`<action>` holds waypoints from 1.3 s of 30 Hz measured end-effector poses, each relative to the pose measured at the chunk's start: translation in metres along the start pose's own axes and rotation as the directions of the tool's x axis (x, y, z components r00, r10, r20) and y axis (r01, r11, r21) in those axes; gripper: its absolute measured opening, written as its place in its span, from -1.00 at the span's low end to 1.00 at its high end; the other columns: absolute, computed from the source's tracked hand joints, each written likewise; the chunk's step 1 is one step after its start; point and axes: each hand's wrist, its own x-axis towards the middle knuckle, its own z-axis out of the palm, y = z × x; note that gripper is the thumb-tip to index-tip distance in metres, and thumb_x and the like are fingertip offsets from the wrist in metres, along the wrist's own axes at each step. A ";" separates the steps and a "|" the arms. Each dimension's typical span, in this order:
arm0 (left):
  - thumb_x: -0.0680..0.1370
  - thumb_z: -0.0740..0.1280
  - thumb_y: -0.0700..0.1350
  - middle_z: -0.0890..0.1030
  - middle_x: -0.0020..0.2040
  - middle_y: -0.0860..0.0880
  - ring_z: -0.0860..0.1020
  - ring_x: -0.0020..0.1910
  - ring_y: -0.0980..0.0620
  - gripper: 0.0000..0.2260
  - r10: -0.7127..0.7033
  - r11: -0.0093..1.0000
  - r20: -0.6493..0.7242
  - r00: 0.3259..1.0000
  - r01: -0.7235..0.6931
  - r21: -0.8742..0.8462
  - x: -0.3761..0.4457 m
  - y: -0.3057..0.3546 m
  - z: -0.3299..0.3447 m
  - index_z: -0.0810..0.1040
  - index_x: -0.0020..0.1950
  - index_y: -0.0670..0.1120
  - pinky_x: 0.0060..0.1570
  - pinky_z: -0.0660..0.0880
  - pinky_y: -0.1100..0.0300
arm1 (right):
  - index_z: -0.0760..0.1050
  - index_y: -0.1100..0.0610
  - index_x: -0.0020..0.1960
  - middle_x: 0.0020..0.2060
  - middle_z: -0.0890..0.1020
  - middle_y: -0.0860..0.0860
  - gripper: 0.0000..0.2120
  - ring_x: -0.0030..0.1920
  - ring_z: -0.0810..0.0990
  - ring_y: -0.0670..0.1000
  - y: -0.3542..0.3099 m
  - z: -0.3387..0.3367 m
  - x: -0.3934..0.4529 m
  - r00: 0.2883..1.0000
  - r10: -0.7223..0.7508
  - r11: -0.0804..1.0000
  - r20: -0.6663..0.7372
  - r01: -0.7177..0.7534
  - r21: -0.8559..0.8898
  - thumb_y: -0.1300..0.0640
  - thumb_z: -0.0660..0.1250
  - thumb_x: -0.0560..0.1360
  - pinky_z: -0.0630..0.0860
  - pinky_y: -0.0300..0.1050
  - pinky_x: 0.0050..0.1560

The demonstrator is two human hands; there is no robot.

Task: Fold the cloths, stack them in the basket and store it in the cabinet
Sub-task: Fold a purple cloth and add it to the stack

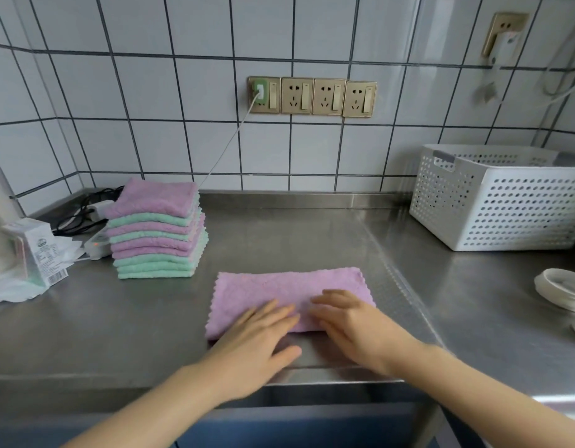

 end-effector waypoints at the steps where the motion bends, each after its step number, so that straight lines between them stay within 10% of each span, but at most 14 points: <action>1: 0.41 -0.17 0.41 -0.04 0.55 0.21 -0.15 0.52 0.21 -0.25 -0.006 1.000 0.027 1.000 0.005 0.029 -0.003 0.000 0.002 0.03 0.55 0.12 0.44 -0.20 0.25 | 0.55 0.06 0.21 0.21 0.58 0.00 -0.64 0.21 0.52 0.05 0.002 0.002 -0.005 0.999 0.009 1.000 0.042 -0.009 0.015 0.03 0.05 0.58 0.37 -0.18 0.31; 10: 0.37 -0.28 0.44 -0.07 0.51 0.28 -0.21 0.46 0.35 -0.22 -0.094 0.995 0.010 0.995 0.094 -0.013 -0.048 -0.049 -0.003 0.04 0.53 0.17 0.40 -0.26 0.39 | 0.59 0.02 0.16 0.14 0.63 -0.09 -0.74 0.08 0.62 -0.03 0.042 -0.010 -0.051 0.995 0.095 0.992 -0.020 -0.096 -0.084 0.07 0.23 0.54 0.45 -0.29 0.16; 18: 0.31 -0.38 0.45 0.05 0.56 0.10 -0.12 0.54 0.10 -0.05 -0.233 0.961 -0.003 0.972 0.231 0.153 -0.031 -0.028 -0.012 0.09 0.55 -0.02 0.50 -0.18 0.00 | 0.59 0.10 -0.15 -0.27 0.60 -0.01 -0.75 -0.26 0.58 0.10 0.029 -0.015 -0.039 0.985 0.119 0.970 -0.122 -0.141 -0.196 0.14 0.13 0.40 0.55 -0.07 -0.35; 22: 0.26 -0.25 0.53 -0.07 0.57 0.09 -0.19 0.54 0.08 0.00 -0.284 0.952 0.095 0.954 0.270 0.144 -0.003 -0.031 -0.021 -0.05 0.57 -0.02 0.49 -0.23 -0.05 | 0.60 0.04 -0.10 -0.26 0.58 -0.05 -0.79 -0.23 0.55 0.01 -0.011 -0.029 -0.035 0.992 0.029 0.985 -0.123 -0.049 -0.166 0.13 0.19 0.42 0.53 -0.13 -0.23; 27: 0.48 0.30 0.23 0.07 0.52 0.26 0.00 0.51 0.23 -0.31 0.003 0.984 0.019 1.000 0.000 -0.179 0.000 0.017 -0.004 0.05 0.52 0.20 0.48 -0.03 0.22 | 0.57 0.08 -0.07 -0.31 0.53 -0.03 -0.85 -0.30 0.48 -0.02 -0.052 -0.032 -0.036 0.990 -0.033 0.999 -0.139 0.028 -0.039 0.15 0.21 0.50 0.51 -0.11 -0.29; 32: 0.56 0.25 -0.15 0.33 0.45 0.19 0.21 0.46 0.24 -0.55 0.058 0.956 -0.090 0.994 -0.082 -0.281 -0.004 -0.005 0.015 0.36 0.44 0.11 0.46 0.14 0.22 | 0.61 0.00 0.05 -0.18 0.66 -0.17 -0.87 -0.21 0.59 -0.23 -0.069 -0.054 -0.030 0.984 0.037 0.921 -0.172 0.033 0.387 0.07 0.32 0.54 0.44 -0.45 -0.14; 36: 0.58 0.23 -0.24 0.39 0.35 0.31 0.26 0.36 0.43 -0.60 0.068 0.866 -0.032 0.997 -0.075 -0.494 -0.020 -0.018 -0.001 0.44 0.38 0.09 0.41 0.18 0.36 | 0.56 0.01 0.19 0.03 0.65 -0.15 -0.60 0.06 0.61 -0.18 -0.010 -0.038 -0.030 0.944 0.291 0.929 -0.157 -0.239 0.284 0.38 0.26 0.49 0.41 -0.48 0.09; 39: 0.60 0.24 -0.03 0.44 0.30 0.37 0.32 0.32 0.43 -0.71 0.043 0.800 0.057 0.997 0.000 -0.599 -0.026 -0.025 -0.009 0.49 0.31 0.21 0.35 0.24 0.37 | 0.37 -0.02 0.39 0.26 0.52 -0.08 -0.54 0.26 0.50 -0.08 0.010 -0.016 -0.035 0.970 0.242 0.959 -0.012 -0.238 0.156 0.21 0.28 0.52 0.36 -0.31 0.27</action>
